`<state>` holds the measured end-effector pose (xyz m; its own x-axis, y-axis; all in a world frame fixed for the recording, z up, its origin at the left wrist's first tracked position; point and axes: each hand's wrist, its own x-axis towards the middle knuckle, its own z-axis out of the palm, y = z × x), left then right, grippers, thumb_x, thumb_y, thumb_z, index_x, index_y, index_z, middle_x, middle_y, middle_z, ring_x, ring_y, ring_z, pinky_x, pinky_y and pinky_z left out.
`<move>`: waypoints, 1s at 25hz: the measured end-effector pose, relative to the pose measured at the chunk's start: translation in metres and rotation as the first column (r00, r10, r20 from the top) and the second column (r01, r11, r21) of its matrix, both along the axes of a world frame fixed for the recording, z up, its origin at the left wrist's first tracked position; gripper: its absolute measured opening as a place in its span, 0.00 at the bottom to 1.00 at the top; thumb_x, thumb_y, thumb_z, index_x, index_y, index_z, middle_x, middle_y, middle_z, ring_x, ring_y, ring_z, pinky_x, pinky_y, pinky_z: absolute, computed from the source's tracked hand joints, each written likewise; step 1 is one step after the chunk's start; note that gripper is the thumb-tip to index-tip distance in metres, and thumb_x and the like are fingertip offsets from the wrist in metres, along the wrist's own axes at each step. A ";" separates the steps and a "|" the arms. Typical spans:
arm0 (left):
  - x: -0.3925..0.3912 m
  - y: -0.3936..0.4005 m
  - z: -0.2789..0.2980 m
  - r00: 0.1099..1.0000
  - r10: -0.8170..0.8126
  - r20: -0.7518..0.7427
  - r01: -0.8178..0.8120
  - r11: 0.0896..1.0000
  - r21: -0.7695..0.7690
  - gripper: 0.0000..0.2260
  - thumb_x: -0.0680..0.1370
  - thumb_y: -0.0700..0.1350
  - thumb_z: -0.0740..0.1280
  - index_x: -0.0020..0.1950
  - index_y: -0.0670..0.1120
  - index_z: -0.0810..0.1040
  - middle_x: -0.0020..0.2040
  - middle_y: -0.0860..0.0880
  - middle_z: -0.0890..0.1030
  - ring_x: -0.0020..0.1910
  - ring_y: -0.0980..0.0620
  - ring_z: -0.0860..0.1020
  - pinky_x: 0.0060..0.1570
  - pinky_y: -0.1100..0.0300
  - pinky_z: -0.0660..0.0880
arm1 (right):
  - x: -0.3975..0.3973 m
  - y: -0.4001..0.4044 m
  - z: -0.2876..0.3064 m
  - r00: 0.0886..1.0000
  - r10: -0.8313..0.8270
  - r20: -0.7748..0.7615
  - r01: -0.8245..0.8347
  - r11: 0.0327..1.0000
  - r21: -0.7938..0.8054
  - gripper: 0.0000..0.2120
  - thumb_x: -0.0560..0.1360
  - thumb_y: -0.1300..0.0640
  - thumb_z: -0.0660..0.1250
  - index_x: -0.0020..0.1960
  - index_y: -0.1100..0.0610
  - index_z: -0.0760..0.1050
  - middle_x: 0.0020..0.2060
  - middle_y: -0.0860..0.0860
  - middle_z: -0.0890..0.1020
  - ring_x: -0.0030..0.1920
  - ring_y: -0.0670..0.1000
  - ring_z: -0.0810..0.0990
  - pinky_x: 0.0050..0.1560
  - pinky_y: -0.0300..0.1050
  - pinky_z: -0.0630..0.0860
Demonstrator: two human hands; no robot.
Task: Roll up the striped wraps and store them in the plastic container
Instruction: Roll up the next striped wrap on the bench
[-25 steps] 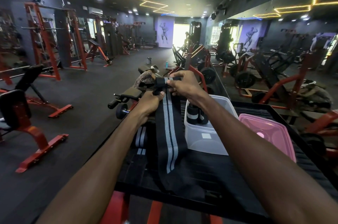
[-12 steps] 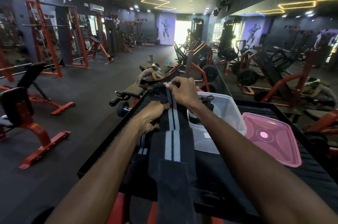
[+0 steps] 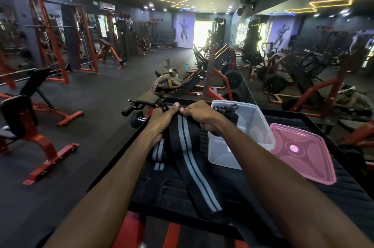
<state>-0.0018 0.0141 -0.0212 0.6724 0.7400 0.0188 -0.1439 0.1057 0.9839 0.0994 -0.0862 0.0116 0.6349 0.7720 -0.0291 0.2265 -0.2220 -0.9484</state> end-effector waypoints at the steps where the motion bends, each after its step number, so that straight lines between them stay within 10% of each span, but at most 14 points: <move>1: 0.001 0.002 0.000 0.999 0.032 -0.001 -0.032 0.999 0.005 0.06 0.77 0.46 0.73 0.46 0.43 0.83 0.45 0.44 0.86 0.47 0.46 0.85 0.49 0.54 0.81 | -0.003 0.000 0.002 0.995 0.016 -0.095 -0.015 1.000 0.007 0.11 0.79 0.60 0.68 0.51 0.69 0.81 0.47 0.62 0.84 0.49 0.56 0.83 0.56 0.52 0.80; 8: 0.008 0.005 -0.011 0.998 0.054 0.033 -0.055 0.998 0.026 0.07 0.75 0.39 0.74 0.37 0.45 0.82 0.42 0.45 0.86 0.46 0.45 0.84 0.57 0.49 0.79 | -0.004 0.015 -0.020 0.984 -0.168 0.055 0.164 0.984 0.067 0.13 0.78 0.55 0.69 0.36 0.58 0.77 0.37 0.55 0.81 0.41 0.53 0.79 0.44 0.47 0.75; 16: 0.007 0.014 -0.035 0.994 0.056 0.092 -0.057 0.998 0.009 0.07 0.70 0.47 0.78 0.42 0.44 0.86 0.47 0.41 0.87 0.52 0.41 0.84 0.61 0.43 0.78 | -0.020 0.018 -0.048 0.934 -0.323 0.150 0.277 0.924 0.264 0.03 0.77 0.63 0.68 0.46 0.60 0.80 0.41 0.46 0.80 0.41 0.38 0.75 0.42 0.36 0.70; 25: 0.009 0.017 -0.049 0.995 0.048 0.093 -0.065 0.981 0.182 0.05 0.75 0.34 0.72 0.42 0.43 0.83 0.44 0.46 0.84 0.47 0.51 0.81 0.59 0.52 0.76 | -0.009 0.024 -0.065 0.960 -0.260 0.106 0.235 0.949 0.209 0.08 0.80 0.59 0.66 0.48 0.62 0.81 0.44 0.53 0.83 0.45 0.49 0.79 0.50 0.44 0.74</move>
